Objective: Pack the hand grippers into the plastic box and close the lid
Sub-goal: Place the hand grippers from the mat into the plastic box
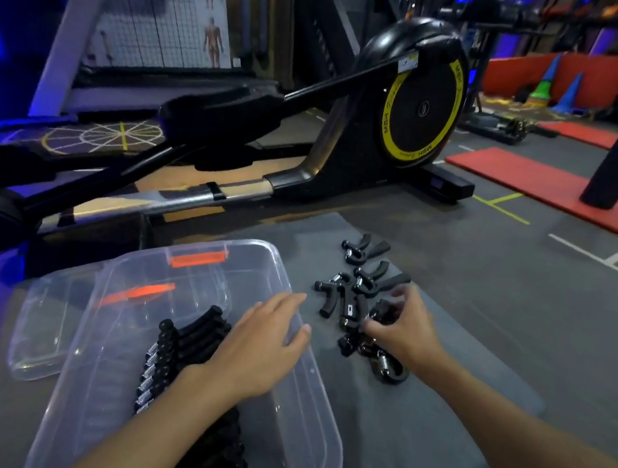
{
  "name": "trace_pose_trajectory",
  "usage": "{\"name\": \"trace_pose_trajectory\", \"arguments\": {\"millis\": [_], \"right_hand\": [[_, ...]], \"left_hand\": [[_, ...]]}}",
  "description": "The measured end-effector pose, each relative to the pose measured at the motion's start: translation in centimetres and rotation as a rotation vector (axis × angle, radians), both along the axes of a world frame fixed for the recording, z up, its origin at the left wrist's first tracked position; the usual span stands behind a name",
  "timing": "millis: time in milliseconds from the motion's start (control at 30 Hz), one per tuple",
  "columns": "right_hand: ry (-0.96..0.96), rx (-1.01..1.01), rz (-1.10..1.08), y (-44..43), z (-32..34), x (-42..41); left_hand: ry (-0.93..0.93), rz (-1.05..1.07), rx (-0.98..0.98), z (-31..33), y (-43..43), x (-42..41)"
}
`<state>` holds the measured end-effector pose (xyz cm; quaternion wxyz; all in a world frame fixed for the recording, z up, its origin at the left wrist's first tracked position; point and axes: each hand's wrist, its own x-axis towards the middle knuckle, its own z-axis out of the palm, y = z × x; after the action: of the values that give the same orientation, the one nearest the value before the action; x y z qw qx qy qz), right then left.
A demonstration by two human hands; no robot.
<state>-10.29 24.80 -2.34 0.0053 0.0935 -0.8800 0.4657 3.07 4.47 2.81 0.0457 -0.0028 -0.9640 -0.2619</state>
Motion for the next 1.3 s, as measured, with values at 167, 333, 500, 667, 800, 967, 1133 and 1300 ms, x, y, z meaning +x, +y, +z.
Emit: {"name": "trace_pose_trajectory", "arguments": {"millis": [167,333,500,667,800,967,1133,1300], "right_hand": [[0.066,-0.172,0.025,0.0,8.0,1.2],[-0.010,-0.421,0.103,-2.1,12.3,3.6],[-0.211,-0.591,0.212,-5.9,11.8,5.0],[-0.353,-0.655,0.299,-9.8,10.3,5.4],[-0.142,-0.206,0.325,-11.7,8.5,6.2],[0.054,0.319,0.489,-12.2,4.0,6.9],[0.121,0.362,0.487,-12.2,2.7,6.5],[0.154,0.392,0.499,-12.3,2.3,6.2]], "left_hand": [[0.190,-0.058,0.117,3.2,-0.3,-0.5],[0.337,-0.142,0.210,6.3,-0.2,0.3],[0.409,-0.189,0.330,7.7,-2.1,2.1],[0.496,-0.174,0.266,6.8,-4.9,3.3],[0.484,-0.031,0.350,4.0,-7.3,2.5],[0.302,0.182,0.451,-1.7,-9.9,-0.5],[0.153,0.239,0.389,-6.2,-11.9,-3.8],[0.071,0.317,0.193,-9.2,-13.4,-5.7]]}}
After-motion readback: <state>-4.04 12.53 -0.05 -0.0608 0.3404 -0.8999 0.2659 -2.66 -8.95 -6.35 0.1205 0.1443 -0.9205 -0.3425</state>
